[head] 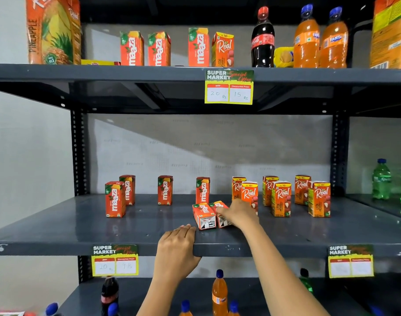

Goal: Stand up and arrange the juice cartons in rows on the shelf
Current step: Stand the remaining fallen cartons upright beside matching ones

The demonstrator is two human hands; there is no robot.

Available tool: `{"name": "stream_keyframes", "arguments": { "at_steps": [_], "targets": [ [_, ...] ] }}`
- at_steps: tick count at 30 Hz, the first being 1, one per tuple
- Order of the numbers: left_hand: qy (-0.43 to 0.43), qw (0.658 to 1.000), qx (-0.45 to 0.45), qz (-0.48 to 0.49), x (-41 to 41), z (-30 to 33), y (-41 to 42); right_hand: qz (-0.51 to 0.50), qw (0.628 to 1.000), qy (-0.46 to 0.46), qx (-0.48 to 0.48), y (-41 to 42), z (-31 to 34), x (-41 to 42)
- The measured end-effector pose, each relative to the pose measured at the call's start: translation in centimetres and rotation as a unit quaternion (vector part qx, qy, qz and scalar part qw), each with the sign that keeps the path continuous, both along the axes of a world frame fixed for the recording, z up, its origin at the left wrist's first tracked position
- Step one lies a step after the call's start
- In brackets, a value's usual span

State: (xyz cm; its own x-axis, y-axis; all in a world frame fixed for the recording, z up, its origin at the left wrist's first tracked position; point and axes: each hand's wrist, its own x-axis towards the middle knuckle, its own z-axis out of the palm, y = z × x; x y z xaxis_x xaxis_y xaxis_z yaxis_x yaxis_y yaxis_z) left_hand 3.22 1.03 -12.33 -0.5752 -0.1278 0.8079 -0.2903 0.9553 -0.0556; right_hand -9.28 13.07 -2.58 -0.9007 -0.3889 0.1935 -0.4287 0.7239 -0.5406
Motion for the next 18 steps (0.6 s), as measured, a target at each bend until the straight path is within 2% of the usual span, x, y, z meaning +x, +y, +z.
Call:
{"name": "stream_keyframes", "arguments": {
  "at_steps": [3, 5, 7, 13, 18],
  "targets": [
    [0.003, 1.000, 0.000, -0.003, -0.1, 0.0, -0.1, 0.045, 0.988, -0.129, -0.077, -0.3, 1.0, -0.7],
    [0.004, 1.000, 0.002, -0.005, -0.1, 0.0, -0.1, 0.064, 0.956, -0.232, -0.170, -0.3, 1.2, -1.3],
    [0.003, 1.000, 0.003, -0.005, -0.1, 0.0, 0.0, 0.067, 0.930, -0.289, -0.217, -0.3, 1.0, -1.8],
    [-0.004, 1.000, 0.006, -0.003, -0.1, 0.0, -0.1, 0.075, 0.902, -0.296, -0.304, 0.4, 0.0, -1.8],
    [-0.012, 1.000, 0.006, 0.006, 0.1, 0.0, 0.1, 0.127, 0.845, -0.282, -0.437, 0.9, -1.5, -1.9]
  ]
}}
